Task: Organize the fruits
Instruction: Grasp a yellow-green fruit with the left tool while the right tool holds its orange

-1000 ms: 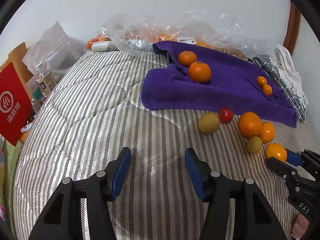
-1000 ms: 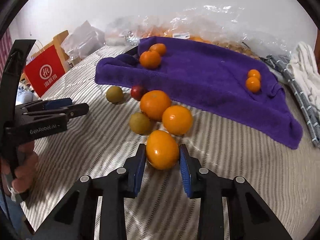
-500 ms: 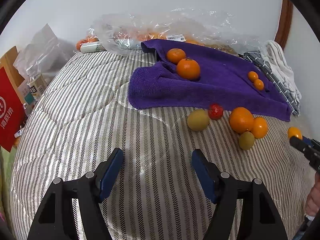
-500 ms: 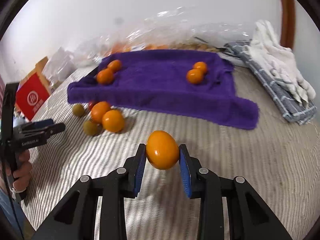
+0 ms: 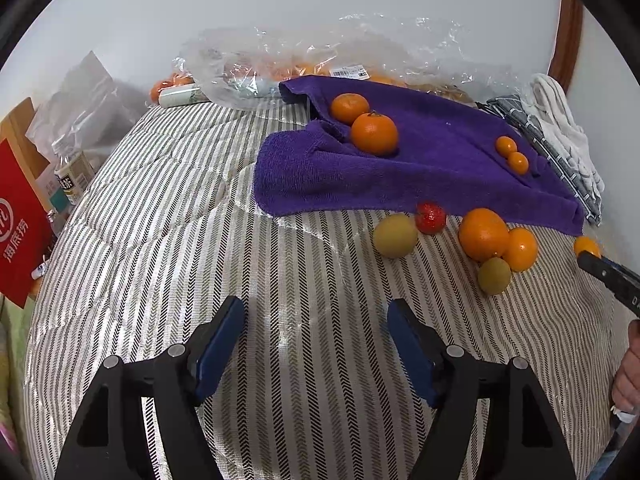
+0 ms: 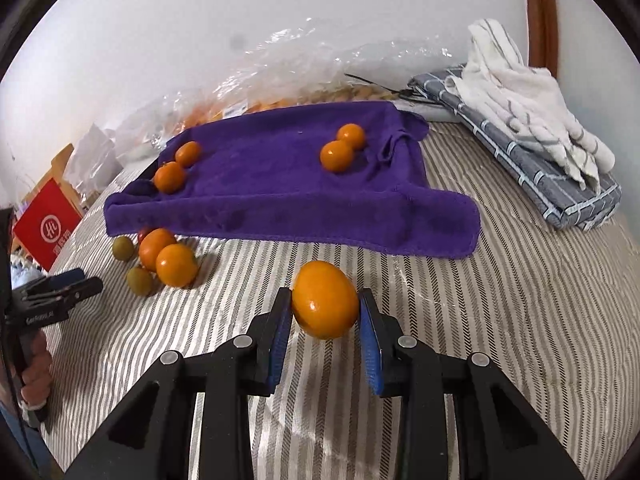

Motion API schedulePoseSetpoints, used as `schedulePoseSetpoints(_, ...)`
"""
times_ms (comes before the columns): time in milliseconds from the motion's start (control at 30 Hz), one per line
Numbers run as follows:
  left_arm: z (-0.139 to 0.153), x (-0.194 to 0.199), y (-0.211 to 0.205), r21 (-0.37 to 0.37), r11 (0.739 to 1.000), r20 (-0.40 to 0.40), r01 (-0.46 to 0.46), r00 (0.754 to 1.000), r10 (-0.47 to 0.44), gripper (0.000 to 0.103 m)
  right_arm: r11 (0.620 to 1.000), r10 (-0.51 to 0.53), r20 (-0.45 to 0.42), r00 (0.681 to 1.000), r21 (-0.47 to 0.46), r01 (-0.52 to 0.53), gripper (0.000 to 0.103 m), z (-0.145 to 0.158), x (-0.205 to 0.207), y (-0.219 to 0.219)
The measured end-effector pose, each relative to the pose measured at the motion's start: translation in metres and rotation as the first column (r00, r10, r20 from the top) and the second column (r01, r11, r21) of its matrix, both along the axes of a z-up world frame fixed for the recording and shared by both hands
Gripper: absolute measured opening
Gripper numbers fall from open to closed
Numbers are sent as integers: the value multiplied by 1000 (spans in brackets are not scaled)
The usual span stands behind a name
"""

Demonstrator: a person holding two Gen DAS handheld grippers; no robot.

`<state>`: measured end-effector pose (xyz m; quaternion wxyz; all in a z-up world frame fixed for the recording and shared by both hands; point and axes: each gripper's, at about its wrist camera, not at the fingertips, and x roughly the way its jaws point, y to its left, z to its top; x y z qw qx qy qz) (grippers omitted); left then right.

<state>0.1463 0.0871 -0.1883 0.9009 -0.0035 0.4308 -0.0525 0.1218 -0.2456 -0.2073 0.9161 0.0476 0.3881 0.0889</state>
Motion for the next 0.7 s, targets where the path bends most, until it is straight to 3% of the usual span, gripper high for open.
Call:
schedulePoseSetpoints(267, 0, -2, 1, -14, 1000, 2, -3, 1000, 3, 73, 999, 7, -1, 1000, -47, -7, 33, -3, 13, 10)
schedulePoseSetpoints(433, -1, -4, -7, 49, 999, -13, -2, 1000, 3, 73, 999, 16, -41, 999, -41, -17, 33, -9, 19, 8)
schedulePoseSetpoints(500, 2, -2, -9, 26, 999, -39, -21, 999, 22, 71, 999, 19, -43, 999, -47, -21, 33, -10, 18, 9)
schedulePoseSetpoints(600, 6, 4, -20, -26, 999, -63, 30, 997, -32, 71, 998, 28, -28, 999, -63, -30, 33, -9, 15, 13)
schedulePoseSetpoints(700, 10, 14, -37, 24, 999, -46, 43, 998, -42, 71, 998, 29, -22, 999, -53, -30, 33, -9, 14, 11)
